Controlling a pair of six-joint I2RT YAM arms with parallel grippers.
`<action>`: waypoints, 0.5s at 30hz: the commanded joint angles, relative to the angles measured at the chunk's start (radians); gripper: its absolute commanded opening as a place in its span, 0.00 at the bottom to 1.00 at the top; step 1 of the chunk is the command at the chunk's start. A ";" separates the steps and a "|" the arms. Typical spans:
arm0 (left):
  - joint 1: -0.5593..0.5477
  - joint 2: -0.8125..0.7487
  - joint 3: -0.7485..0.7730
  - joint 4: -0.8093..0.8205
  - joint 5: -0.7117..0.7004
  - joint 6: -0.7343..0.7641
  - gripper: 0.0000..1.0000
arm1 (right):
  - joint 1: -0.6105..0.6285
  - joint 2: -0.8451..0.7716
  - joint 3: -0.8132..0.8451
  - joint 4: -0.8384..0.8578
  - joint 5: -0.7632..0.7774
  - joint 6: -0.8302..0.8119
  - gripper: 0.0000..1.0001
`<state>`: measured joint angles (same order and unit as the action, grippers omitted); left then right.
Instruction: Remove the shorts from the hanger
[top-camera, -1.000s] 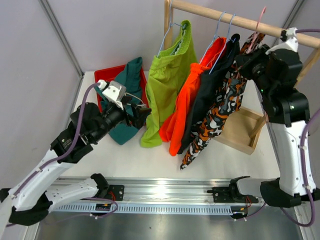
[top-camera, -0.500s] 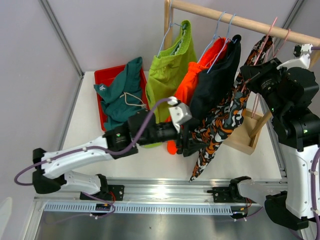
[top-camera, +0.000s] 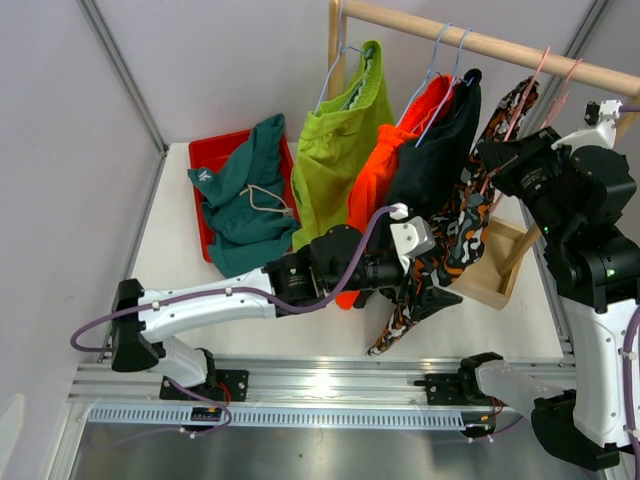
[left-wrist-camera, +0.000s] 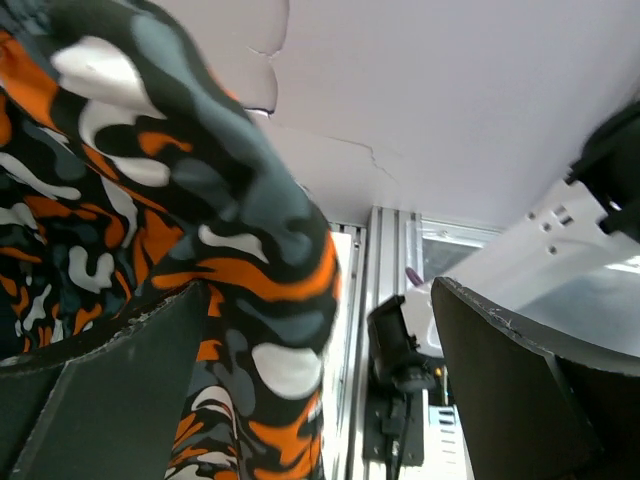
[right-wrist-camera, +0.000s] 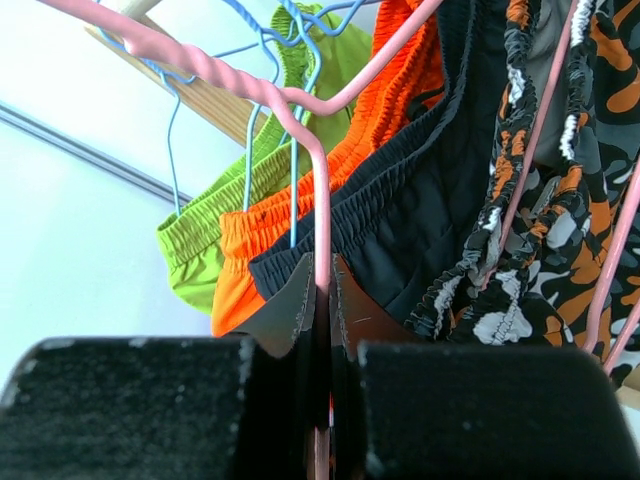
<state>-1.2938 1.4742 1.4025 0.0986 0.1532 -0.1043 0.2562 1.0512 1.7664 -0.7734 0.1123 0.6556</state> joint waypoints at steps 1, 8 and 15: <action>-0.006 0.035 0.050 0.092 -0.029 0.011 0.99 | 0.006 -0.037 0.002 0.068 -0.029 0.022 0.00; -0.004 0.110 0.082 0.107 -0.047 0.009 0.81 | 0.005 -0.043 0.028 0.054 -0.074 0.039 0.00; -0.007 0.071 0.046 0.124 -0.113 -0.001 0.00 | 0.005 -0.046 0.031 0.054 -0.080 0.041 0.00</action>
<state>-1.2942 1.5906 1.4406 0.1604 0.0807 -0.1028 0.2562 1.0199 1.7618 -0.7788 0.0532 0.6819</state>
